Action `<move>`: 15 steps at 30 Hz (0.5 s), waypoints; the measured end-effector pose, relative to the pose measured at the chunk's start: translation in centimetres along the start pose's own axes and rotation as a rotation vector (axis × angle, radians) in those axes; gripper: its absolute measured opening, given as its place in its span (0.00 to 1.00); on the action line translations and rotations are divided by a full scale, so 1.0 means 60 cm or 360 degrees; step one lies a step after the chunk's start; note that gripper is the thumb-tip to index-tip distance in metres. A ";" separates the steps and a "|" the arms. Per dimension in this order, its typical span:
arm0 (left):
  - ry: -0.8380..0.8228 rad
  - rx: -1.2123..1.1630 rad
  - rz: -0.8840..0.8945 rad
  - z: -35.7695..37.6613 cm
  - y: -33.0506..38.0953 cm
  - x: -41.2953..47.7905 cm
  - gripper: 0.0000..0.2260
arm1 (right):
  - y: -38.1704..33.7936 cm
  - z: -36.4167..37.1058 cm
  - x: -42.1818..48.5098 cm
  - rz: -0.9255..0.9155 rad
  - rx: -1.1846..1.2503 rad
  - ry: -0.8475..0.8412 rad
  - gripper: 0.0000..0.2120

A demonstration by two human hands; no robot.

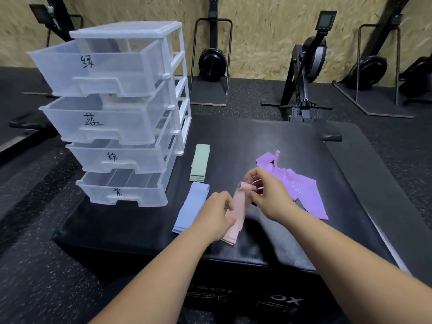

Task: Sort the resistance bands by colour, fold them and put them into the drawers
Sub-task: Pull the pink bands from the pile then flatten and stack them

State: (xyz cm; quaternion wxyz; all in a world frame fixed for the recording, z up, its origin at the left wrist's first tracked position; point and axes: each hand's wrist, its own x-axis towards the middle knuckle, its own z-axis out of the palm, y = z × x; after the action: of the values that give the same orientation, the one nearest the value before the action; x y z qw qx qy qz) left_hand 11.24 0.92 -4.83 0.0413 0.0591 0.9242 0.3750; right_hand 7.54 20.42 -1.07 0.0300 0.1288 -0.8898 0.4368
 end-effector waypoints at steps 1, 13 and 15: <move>0.0025 -0.0030 -0.0021 -0.001 0.000 0.003 0.12 | -0.006 0.001 0.014 -0.0026 -0.0028 -0.0034 0.20; 0.0227 -0.0079 -0.0226 -0.055 0.021 0.138 0.13 | -0.002 0.011 0.223 -0.0051 -0.0110 -0.0017 0.18; 0.0231 -0.0037 -0.0243 -0.066 0.026 0.165 0.14 | 0.008 0.015 0.253 -0.0043 -0.0126 -0.0009 0.18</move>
State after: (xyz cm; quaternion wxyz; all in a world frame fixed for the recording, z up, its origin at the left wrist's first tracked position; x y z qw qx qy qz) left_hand 1.08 0.69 -1.23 0.0035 -0.0392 0.9222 0.3848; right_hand -7.16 16.93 0.54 0.0385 0.1406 -0.9047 0.4004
